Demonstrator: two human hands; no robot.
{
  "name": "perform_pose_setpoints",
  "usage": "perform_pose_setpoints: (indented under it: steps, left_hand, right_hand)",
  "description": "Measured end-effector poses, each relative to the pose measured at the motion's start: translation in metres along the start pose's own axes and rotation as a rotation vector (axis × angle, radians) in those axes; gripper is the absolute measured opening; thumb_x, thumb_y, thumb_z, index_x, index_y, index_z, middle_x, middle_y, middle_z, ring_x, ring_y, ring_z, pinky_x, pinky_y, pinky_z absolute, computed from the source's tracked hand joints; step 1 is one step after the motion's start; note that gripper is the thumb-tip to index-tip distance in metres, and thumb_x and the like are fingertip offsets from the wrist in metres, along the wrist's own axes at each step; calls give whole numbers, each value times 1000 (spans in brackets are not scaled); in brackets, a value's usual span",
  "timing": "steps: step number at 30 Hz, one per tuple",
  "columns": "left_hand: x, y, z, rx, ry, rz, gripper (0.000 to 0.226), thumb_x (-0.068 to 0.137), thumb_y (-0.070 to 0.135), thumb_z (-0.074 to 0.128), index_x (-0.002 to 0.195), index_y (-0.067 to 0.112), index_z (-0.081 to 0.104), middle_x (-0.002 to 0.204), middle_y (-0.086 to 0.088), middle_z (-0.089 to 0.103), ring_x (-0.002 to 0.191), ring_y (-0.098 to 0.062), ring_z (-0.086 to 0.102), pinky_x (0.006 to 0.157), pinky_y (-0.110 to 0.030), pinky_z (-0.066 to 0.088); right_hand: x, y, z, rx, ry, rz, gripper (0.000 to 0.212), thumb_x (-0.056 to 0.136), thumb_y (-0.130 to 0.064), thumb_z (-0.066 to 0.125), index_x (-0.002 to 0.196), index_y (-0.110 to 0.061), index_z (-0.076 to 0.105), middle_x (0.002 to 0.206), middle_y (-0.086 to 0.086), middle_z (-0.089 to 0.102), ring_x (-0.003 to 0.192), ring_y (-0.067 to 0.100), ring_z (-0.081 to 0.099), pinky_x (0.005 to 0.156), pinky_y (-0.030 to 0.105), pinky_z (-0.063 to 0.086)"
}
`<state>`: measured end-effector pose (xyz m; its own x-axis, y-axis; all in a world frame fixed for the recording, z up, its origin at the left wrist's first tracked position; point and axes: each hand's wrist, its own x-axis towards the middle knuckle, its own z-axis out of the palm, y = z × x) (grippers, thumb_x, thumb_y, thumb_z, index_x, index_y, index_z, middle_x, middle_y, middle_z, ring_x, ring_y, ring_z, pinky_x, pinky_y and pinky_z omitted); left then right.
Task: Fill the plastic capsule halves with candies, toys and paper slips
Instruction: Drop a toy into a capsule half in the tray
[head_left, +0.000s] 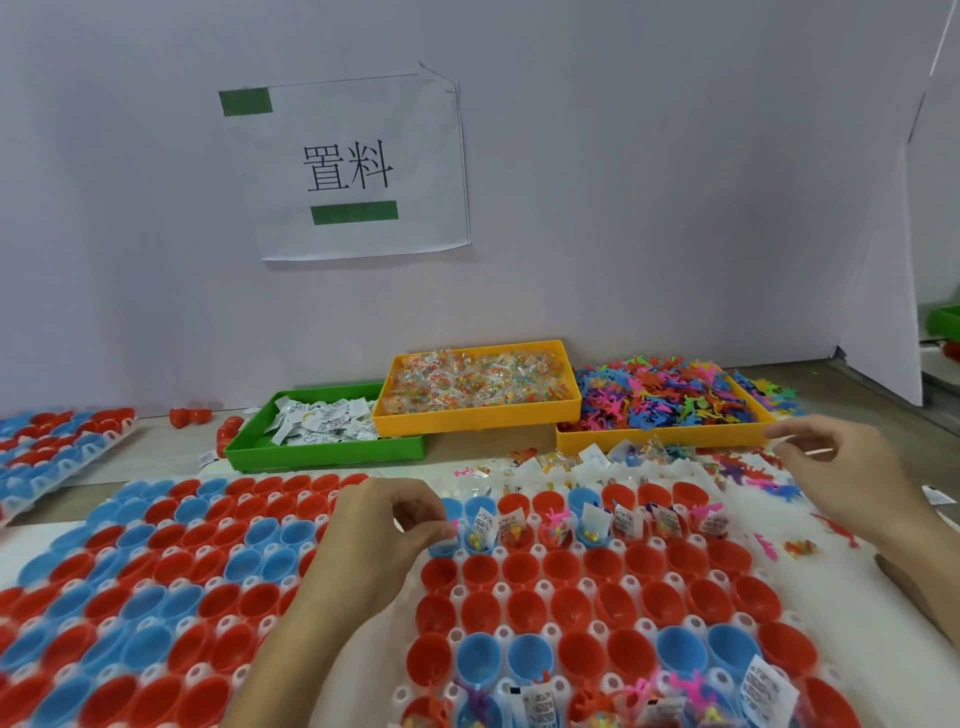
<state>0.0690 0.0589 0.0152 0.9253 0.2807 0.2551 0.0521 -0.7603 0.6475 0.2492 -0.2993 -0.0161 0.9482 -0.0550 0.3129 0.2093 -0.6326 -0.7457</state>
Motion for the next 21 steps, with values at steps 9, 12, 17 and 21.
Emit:
perform_pose_setpoints:
  steps: [9,12,17,21]
  left_hand:
    - [1,-7,6,20,70,34,29,71,16,86,60,31,65,57,13,64,69,5,57,60,-9,44]
    - [2,-8,3,-1,46,39,27,68,17,87,57,30,67,63,22,66,69,2,58,61,-10,45]
    - [2,-9,0,-16,52,45,20,68,21,87,61,29,71,65,17,68,69,-1,59,57,-12,43]
    - [1,-8,-1,-12,84,19,18,67,25,87,69,31,70,63,8,66,67,-1,58,57,-17,39]
  right_hand:
    - [2,7,-9,-140,-126,23,15,94,-12,64,93,-24,71,94,1,69,80,12,61,53,26,44]
    - [0,7,-18,-254,-256,75,7,92,-21,70,95,-28,70,94,-1,67,80,15,64,51,23,43]
    - [-4,2,-13,-293,-234,88,18,89,-24,74,106,-25,69,101,3,64,86,19,59,66,29,45]
    - [-9,1,2,-325,-195,33,25,88,-23,75,112,-19,70,108,5,65,96,21,55,82,31,44]
